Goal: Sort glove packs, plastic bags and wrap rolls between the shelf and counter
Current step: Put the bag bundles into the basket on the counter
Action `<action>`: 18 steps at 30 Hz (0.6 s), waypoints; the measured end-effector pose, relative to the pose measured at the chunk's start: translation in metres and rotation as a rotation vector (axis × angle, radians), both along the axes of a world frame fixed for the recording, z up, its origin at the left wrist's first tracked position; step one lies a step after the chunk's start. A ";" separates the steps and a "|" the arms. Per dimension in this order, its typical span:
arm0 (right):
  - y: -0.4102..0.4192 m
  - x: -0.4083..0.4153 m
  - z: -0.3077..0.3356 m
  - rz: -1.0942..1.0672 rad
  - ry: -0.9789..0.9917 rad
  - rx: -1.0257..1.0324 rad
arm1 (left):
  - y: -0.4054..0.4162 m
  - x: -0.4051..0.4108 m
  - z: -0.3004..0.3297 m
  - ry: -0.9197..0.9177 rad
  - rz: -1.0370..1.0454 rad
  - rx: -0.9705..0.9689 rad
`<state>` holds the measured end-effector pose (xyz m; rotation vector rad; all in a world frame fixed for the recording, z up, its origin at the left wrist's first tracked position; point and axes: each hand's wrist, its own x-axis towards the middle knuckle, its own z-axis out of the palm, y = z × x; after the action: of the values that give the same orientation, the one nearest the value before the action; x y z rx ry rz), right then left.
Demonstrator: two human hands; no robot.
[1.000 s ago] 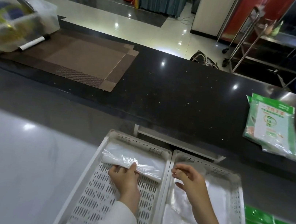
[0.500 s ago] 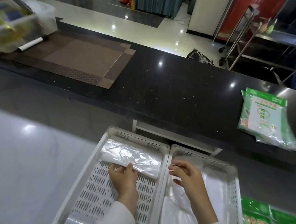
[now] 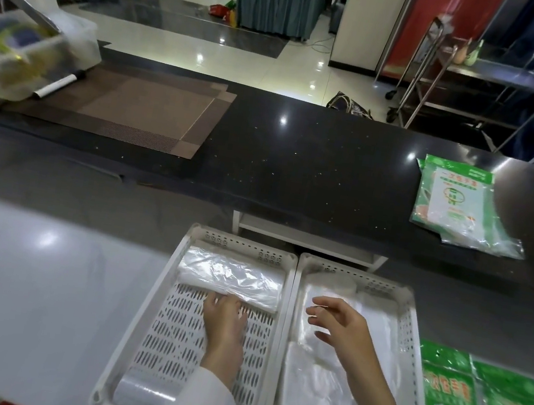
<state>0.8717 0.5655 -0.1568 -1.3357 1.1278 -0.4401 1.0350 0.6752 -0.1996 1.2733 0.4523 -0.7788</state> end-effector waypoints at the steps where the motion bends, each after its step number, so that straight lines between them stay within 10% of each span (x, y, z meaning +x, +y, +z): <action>1: 0.000 -0.005 -0.001 0.000 0.005 0.004 | 0.001 -0.004 0.003 -0.005 -0.019 0.003; 18: -0.064 -0.173 0.001 -0.077 -0.129 0.048 | -0.056 -0.163 0.048 -0.316 -0.288 -0.131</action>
<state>0.6991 0.5014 -0.1559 -1.2081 1.0784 -0.5440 0.8725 0.6195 -0.1513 1.3251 -0.0383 -0.8139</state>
